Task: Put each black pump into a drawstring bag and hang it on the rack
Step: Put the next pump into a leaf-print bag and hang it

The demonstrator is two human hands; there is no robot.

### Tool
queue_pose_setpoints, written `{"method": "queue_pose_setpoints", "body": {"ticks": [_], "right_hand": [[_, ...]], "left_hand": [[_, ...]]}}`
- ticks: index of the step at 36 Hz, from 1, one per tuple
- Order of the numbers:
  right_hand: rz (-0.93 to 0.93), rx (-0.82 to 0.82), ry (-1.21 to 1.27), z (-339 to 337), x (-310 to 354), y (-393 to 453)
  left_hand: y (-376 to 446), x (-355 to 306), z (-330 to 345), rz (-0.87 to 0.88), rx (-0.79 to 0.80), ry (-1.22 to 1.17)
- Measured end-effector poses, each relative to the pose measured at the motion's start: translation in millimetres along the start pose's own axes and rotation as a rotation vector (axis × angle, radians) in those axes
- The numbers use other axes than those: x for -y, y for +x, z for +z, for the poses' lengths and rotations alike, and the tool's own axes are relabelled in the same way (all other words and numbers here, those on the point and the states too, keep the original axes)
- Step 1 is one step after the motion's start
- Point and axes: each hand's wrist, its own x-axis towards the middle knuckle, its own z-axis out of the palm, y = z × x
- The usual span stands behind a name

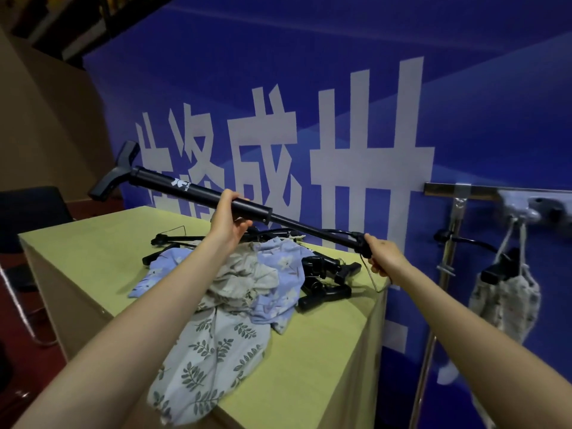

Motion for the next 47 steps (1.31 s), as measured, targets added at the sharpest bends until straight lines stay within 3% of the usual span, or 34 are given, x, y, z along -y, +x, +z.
{"method": "queue_pose_setpoints", "body": {"ticks": [3, 6, 9, 29, 40, 47], "right_hand": [[-0.071, -0.039, -0.044, 5, -2, 1], [0.047, 0.017, 0.303, 11, 0, 2], [0.063, -0.016, 0.424, 16, 4, -2], [-0.045, -0.128, 0.554, 47, 15, -26], [-0.031, 0.036, 0.488, 56, 25, -41], [-0.009, 0.083, 0.556, 70, 21, -47]], "left_hand": [[-2, 0, -2, -0.03, 0.0, -0.028], [-4, 4, -2, -0.074, -0.013, -0.029], [-5, 9, -1, -0.081, -0.042, -0.023], [-16, 9, 11, -0.008, -0.086, 0.07], [-28, 31, 14, 0.001, -0.014, 0.079], [-31, 40, 30, 0.092, 0.028, 0.22]]}}
